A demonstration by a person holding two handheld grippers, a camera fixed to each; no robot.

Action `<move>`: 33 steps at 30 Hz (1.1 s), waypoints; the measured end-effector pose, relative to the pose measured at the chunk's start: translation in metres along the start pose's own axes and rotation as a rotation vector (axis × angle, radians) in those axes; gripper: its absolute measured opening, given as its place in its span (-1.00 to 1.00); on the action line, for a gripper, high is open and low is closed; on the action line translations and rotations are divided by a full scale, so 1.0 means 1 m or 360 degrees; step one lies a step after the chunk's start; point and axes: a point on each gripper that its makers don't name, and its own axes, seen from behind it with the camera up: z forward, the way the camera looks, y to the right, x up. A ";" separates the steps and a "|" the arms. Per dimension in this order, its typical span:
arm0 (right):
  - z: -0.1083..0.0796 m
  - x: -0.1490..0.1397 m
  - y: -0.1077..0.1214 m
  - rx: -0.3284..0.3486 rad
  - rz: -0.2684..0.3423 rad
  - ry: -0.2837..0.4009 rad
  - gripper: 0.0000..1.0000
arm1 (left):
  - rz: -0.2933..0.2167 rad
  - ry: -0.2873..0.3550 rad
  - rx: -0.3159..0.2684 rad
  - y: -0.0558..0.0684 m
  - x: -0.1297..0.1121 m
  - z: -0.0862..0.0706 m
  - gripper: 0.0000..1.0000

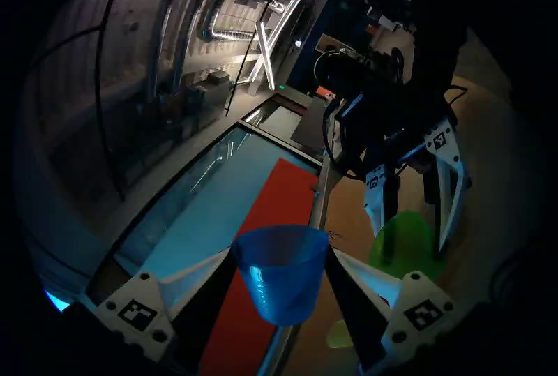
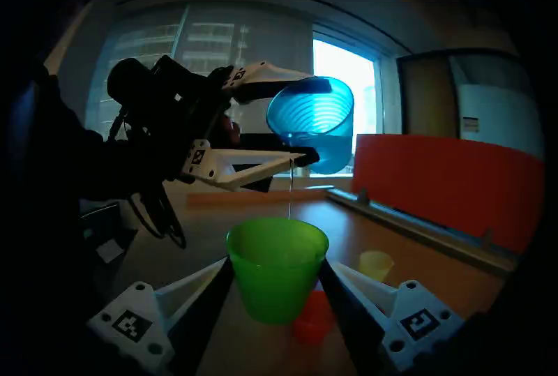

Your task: Pour water

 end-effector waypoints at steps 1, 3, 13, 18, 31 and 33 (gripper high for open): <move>0.000 0.000 0.000 -0.0001 -0.0001 0.0000 0.74 | 0.0001 0.0000 0.0000 0.000 0.000 0.000 0.73; 0.000 0.000 0.000 -0.0002 -0.0002 0.0000 0.74 | 0.0004 -0.0001 -0.0001 0.000 0.000 0.000 0.73; -0.001 0.001 0.000 -0.0003 0.0000 0.0002 0.74 | 0.0027 0.0001 -0.0008 0.001 0.000 0.002 0.73; -0.002 0.001 0.000 -0.0002 -0.0002 0.0005 0.74 | 0.0036 0.0005 -0.0008 0.001 0.001 0.002 0.73; -0.002 0.002 0.001 -0.0007 -0.0006 0.0006 0.74 | 0.0070 0.0004 -0.0007 0.001 0.002 0.002 0.73; -0.002 0.002 0.000 -0.0006 -0.0007 0.0006 0.74 | 0.0074 0.0003 -0.0005 0.000 0.002 0.002 0.74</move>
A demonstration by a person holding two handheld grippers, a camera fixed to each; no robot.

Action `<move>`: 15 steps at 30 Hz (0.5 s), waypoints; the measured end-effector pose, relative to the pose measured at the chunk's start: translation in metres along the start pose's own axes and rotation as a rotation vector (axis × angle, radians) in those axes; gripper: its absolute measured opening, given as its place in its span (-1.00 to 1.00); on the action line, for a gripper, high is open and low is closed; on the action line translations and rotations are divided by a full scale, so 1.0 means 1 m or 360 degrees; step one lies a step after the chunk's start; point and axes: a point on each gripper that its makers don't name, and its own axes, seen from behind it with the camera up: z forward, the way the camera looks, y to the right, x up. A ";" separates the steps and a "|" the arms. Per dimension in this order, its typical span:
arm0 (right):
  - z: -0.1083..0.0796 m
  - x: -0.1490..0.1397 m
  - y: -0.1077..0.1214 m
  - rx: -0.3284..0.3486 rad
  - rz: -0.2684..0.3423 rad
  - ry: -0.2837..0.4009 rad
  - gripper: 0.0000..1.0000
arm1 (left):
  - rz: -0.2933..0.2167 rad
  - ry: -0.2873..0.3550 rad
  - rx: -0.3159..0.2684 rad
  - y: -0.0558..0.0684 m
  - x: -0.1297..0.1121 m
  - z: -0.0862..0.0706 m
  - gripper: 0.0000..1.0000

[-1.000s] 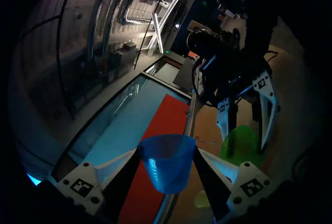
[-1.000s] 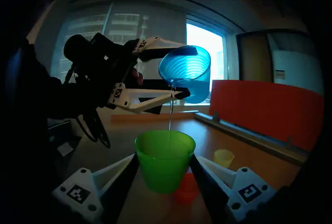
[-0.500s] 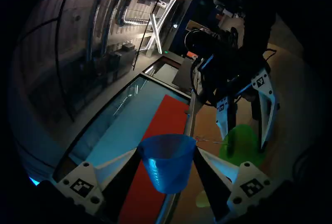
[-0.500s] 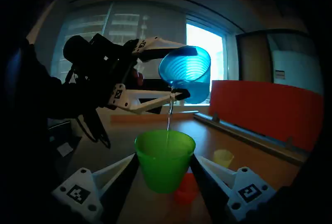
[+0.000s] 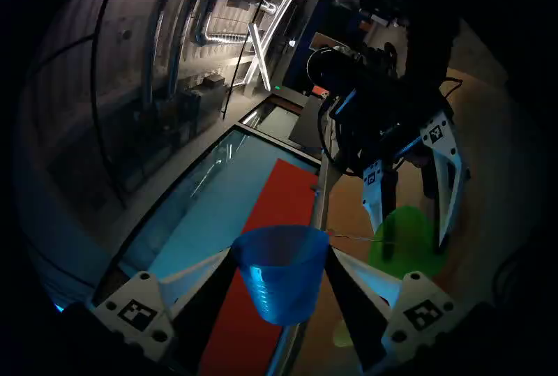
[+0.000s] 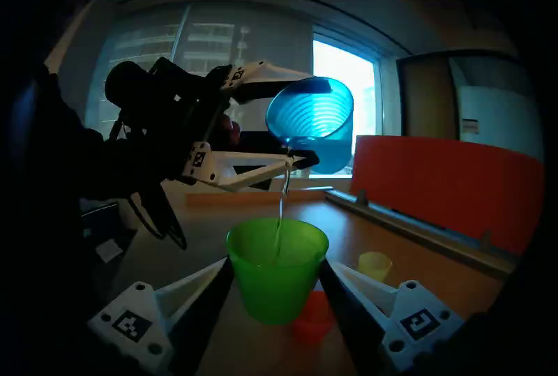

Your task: Pour water

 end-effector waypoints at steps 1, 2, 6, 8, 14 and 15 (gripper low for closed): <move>0.000 0.000 0.000 0.0000 0.0000 0.0000 0.74 | 0.0001 0.0000 0.0000 0.000 0.000 0.000 0.73; 0.000 0.000 0.000 0.0001 -0.0001 0.0000 0.74 | 0.0003 0.0000 0.0000 0.000 0.000 0.000 0.73; 0.001 0.000 -0.001 0.0001 -0.0002 -0.0001 0.74 | 0.0009 0.0005 -0.0002 0.000 0.001 0.000 0.73; 0.001 0.000 -0.001 0.0002 -0.0002 -0.0001 0.74 | 0.0012 0.0003 -0.0002 -0.001 0.000 0.000 0.73; 0.001 0.000 0.000 0.0003 -0.0002 -0.0002 0.74 | 0.0018 0.0001 0.0006 -0.002 0.000 0.000 0.73; 0.001 0.000 0.000 0.0002 -0.0003 -0.0001 0.74 | 0.0018 0.0002 0.0008 -0.003 0.000 0.001 0.73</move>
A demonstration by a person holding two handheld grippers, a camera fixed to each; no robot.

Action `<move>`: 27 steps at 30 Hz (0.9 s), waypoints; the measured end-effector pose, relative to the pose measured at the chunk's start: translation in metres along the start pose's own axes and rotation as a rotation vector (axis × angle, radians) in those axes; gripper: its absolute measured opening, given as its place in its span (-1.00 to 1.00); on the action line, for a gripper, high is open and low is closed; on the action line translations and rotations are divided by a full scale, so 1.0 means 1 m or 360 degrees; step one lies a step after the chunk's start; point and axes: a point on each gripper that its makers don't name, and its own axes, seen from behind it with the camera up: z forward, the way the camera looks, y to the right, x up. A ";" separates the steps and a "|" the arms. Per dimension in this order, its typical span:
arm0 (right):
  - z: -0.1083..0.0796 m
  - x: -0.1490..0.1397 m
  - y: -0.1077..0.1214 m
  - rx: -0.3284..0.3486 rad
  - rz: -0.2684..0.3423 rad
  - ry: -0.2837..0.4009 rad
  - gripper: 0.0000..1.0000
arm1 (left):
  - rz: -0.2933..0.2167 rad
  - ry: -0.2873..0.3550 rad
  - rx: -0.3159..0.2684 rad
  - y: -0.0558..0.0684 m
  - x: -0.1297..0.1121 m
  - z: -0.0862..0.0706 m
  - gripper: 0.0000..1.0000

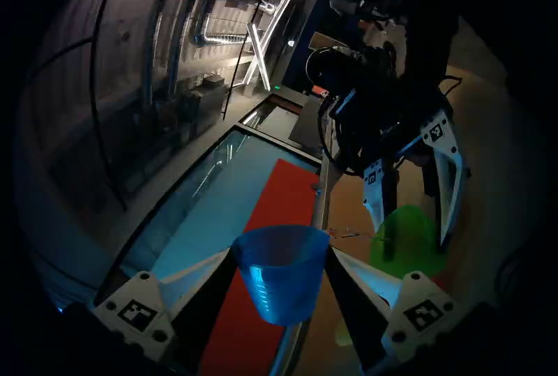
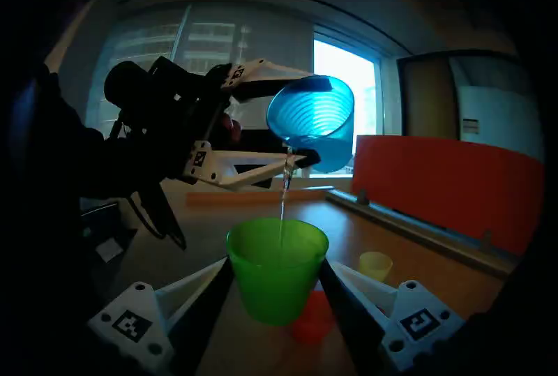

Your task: Pour water

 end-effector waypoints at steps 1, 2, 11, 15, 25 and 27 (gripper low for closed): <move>0.000 0.000 0.000 0.0000 0.0001 0.0000 0.74 | 0.0001 0.0001 0.0001 0.000 0.000 0.000 0.73; 0.000 0.000 0.000 0.0000 0.0001 0.0000 0.74 | 0.0002 0.0002 0.0003 -0.001 0.000 0.000 0.74; 0.000 0.001 -0.001 -0.0001 0.0000 0.0000 0.74 | 0.0020 -0.0003 0.0003 -0.002 0.000 0.001 0.73; 0.000 0.001 -0.001 -0.0001 -0.0004 0.0000 0.74 | 0.0027 -0.0002 0.0002 -0.002 0.000 0.001 0.73; 0.001 0.000 -0.001 0.0000 -0.0002 0.0002 0.74 | 0.0055 -0.0010 -0.0003 -0.003 -0.001 0.001 0.74; 0.001 0.000 -0.001 0.0001 -0.0004 0.0002 0.74 | 0.0059 -0.0011 -0.0004 -0.003 -0.001 0.001 0.74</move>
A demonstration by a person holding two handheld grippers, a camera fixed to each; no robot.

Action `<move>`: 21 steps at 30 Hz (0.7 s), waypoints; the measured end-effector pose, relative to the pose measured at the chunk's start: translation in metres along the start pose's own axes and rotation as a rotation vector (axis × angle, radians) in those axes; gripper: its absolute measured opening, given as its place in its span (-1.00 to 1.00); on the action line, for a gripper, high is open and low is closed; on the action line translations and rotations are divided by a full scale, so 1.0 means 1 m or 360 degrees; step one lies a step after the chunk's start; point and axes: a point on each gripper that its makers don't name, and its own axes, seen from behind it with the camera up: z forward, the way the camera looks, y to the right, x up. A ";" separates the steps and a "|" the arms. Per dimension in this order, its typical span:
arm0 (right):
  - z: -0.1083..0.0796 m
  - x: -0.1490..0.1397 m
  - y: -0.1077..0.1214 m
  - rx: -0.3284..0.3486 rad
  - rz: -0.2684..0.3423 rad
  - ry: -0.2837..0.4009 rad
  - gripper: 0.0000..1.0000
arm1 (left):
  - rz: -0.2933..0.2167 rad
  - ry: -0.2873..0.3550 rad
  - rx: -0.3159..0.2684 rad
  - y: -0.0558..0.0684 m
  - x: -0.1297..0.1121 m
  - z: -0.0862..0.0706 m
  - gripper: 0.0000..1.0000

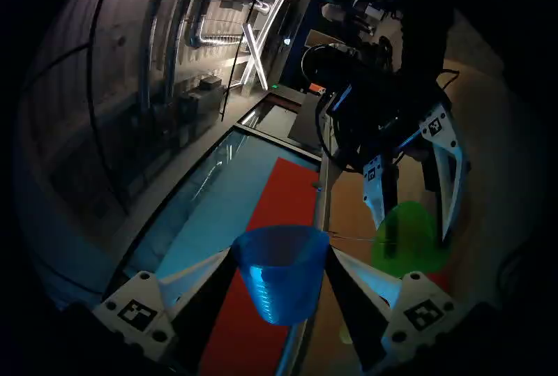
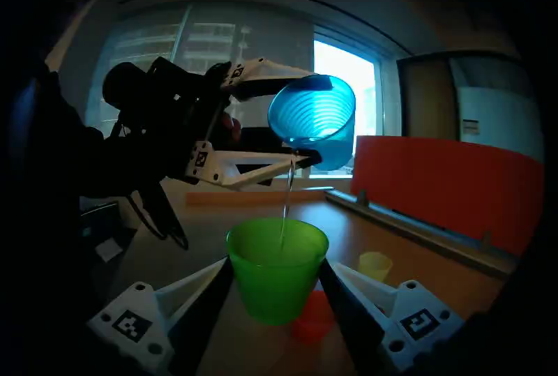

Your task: Pour water

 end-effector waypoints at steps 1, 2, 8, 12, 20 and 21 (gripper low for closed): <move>0.000 0.000 0.000 0.0000 0.0000 0.0000 0.74 | 0.0002 0.0000 0.0000 0.000 0.000 0.000 0.73; 0.000 0.000 0.000 0.0000 -0.0001 0.0001 0.74 | 0.0005 -0.0001 -0.0001 0.000 0.000 0.000 0.73; -0.001 0.000 -0.001 -0.0001 -0.0001 0.0001 0.74 | 0.0019 -0.0003 -0.0004 0.000 0.000 -0.001 0.74; -0.001 -0.001 0.000 -0.0001 0.0000 0.0001 0.74 | 0.0024 -0.0003 -0.0004 0.000 0.000 -0.001 0.74; -0.001 -0.001 -0.001 0.0000 -0.0001 0.0000 0.74 | 0.0043 -0.0001 -0.0004 0.001 0.001 -0.001 0.73; -0.001 -0.001 -0.001 0.0000 -0.0001 0.0000 0.74 | 0.0047 0.0000 -0.0006 0.002 0.002 -0.001 0.73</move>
